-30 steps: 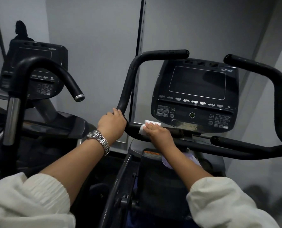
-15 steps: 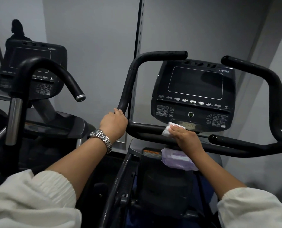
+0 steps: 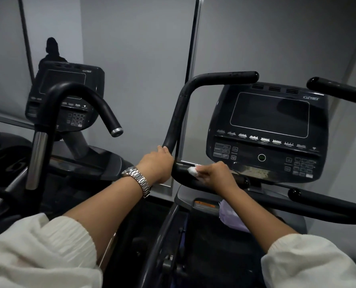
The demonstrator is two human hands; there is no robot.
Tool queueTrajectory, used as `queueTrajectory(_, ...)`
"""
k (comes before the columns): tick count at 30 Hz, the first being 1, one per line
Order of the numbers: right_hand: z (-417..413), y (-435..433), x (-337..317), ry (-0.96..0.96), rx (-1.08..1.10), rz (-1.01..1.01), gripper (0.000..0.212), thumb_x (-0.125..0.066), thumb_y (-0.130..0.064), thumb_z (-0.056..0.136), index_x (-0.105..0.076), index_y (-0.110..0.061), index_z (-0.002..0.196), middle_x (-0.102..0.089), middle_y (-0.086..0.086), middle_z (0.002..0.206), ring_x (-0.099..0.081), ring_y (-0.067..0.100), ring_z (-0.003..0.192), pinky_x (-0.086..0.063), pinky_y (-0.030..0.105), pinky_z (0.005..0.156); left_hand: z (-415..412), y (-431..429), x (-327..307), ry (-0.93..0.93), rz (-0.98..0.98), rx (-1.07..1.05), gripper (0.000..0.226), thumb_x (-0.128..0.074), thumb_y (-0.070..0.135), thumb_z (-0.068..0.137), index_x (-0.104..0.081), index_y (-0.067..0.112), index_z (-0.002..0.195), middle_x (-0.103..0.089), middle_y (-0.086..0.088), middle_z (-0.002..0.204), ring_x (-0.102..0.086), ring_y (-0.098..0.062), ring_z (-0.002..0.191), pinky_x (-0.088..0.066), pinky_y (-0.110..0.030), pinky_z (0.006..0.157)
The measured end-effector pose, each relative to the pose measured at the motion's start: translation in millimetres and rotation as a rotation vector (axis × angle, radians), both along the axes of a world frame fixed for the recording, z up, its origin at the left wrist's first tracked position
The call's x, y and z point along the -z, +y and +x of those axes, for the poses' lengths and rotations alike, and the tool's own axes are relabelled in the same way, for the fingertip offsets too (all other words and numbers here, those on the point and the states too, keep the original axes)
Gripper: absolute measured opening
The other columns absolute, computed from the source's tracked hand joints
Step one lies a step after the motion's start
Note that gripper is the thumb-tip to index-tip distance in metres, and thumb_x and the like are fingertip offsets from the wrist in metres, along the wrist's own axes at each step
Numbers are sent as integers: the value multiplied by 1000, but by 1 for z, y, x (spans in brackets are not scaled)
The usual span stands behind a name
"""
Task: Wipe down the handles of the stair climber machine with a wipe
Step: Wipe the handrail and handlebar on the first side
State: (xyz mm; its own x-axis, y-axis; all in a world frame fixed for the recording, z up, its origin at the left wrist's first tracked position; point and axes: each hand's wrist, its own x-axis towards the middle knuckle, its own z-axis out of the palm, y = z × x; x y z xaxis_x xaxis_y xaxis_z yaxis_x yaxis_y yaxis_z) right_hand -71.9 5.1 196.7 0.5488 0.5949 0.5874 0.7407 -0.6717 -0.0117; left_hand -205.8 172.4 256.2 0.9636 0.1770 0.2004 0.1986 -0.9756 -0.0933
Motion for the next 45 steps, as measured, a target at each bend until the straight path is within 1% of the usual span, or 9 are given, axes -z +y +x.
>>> queueTrajectory(5,7,-4,-33,442,-128,728,25,-77,-13,77,-73,-7,101,-74,8,92,-62,-4,69,-45,3,61,9,6,-6,63,-173,8,70,-42,4,90,-1,-6,147,-21,-21,149,-50,-34,117,-46,-36,91)
queueTrajectory(8,8,4,-64,262,-225,984,28,-76,-11,79,-70,-3,105,-71,4,94,-64,-11,71,-48,5,67,11,8,-8,75,-252,12,70,-43,4,91,-1,-6,146,-25,-19,146,-51,-33,115,-45,-33,87)
queueTrajectory(10,6,21,-82,2,-350,904,28,-74,-10,81,-69,-2,107,-70,1,99,-67,-3,81,-53,11,74,11,8,-8,69,-270,15,68,-43,4,90,-5,-7,145,-28,-20,143,-52,-33,113,-43,-31,81)
queueTrajectory(13,13,57,-81,-452,-527,407,24,-75,-4,80,-73,-7,104,-72,6,107,-71,17,88,-59,29,75,11,8,-8,61,-259,24,65,-42,4,90,-9,-8,144,-30,-21,143,-51,-34,116,-42,-32,84)
queueTrajectory(17,44,81,-59,-542,-592,-131,35,-79,-2,71,-72,-7,105,-70,8,114,-65,23,109,-53,40,93,11,9,-8,66,-245,43,66,-40,4,91,-4,-11,145,-18,-25,150,-43,-34,127,-39,-33,98)
queueTrajectory(23,67,86,-111,-629,-525,-124,31,-79,-10,76,-72,-3,105,-69,12,115,-62,31,113,-50,46,92,17,14,-5,42,-325,50,67,-43,5,89,-7,-5,145,-29,-19,143,-52,-32,111,-41,-30,78)
queueTrajectory(32,80,86,-98,-623,-677,-269,21,-65,-11,86,-72,-8,106,-69,6,115,-60,27,117,-44,40,102,15,18,-3,17,-350,83,60,-42,7,91,-15,-4,143,-31,-19,142,-52,-33,112,-44,-33,86)
queueTrajectory(37,86,96,-152,-639,-514,-124,13,-65,-14,89,-72,-7,96,-71,5,101,-59,29,116,-46,43,100,15,17,-4,33,-354,77,66,-43,10,93,-7,-4,146,-23,-19,149,-48,-33,121,-43,-36,97)
queueTrajectory(45,80,89,-136,-603,-607,-321,27,-51,-25,93,-73,-10,101,-70,4,105,-62,24,110,-39,33,102,14,15,-6,35,-353,74,65,-46,12,93,-9,-4,145,-24,-21,147,-49,-35,117,-40,-31,84)
